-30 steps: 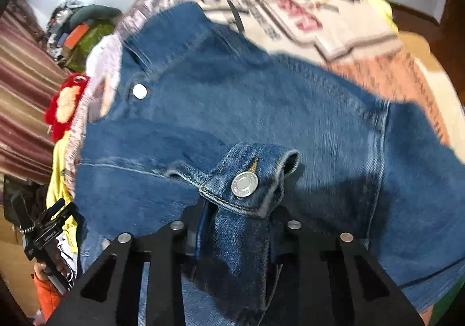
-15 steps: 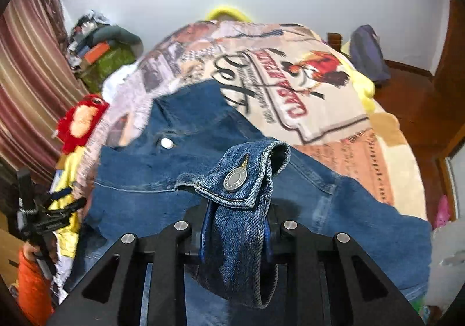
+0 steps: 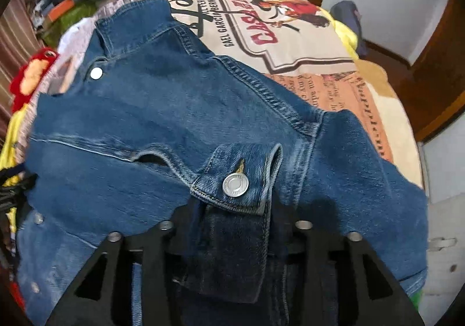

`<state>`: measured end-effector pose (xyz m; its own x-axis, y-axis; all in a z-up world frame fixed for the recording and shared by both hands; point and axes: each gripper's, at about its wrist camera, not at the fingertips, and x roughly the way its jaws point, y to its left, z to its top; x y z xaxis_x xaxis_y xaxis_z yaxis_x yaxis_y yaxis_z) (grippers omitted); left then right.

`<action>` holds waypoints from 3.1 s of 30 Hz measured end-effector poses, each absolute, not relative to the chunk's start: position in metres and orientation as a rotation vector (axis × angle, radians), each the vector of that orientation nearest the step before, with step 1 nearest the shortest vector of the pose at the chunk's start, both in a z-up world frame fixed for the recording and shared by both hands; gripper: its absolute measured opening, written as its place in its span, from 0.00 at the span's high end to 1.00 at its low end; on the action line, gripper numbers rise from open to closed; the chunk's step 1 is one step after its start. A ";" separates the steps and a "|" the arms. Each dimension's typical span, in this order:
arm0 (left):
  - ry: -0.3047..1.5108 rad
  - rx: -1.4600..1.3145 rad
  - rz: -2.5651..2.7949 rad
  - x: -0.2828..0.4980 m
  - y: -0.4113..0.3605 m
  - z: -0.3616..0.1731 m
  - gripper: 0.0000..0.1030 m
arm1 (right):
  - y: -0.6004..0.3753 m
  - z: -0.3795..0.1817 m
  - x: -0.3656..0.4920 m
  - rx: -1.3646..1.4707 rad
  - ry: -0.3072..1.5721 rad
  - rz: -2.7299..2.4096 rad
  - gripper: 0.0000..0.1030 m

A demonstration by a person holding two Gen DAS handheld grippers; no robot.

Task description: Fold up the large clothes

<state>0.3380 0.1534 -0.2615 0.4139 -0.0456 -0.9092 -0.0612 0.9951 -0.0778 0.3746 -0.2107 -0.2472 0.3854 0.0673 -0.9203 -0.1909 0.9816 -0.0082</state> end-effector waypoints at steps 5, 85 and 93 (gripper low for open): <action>1.158 -0.090 0.028 0.336 0.155 -0.255 0.08 | -0.216 -0.244 0.369 -0.170 1.138 0.116 0.32; 0.937 -0.019 -0.315 0.344 -0.003 -0.146 0.07 | -0.301 -0.062 0.348 0.515 0.735 0.283 0.90; 0.892 -0.015 -0.260 0.322 0.033 -0.136 0.07 | -0.174 -0.103 0.372 0.389 0.926 0.460 0.90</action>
<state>0.3217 0.0333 -0.1359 0.5988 -0.2302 -0.7671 0.2180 0.9685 -0.1204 0.3718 -0.1742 -0.1030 0.5174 0.5344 -0.6683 -0.2094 0.8363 0.5067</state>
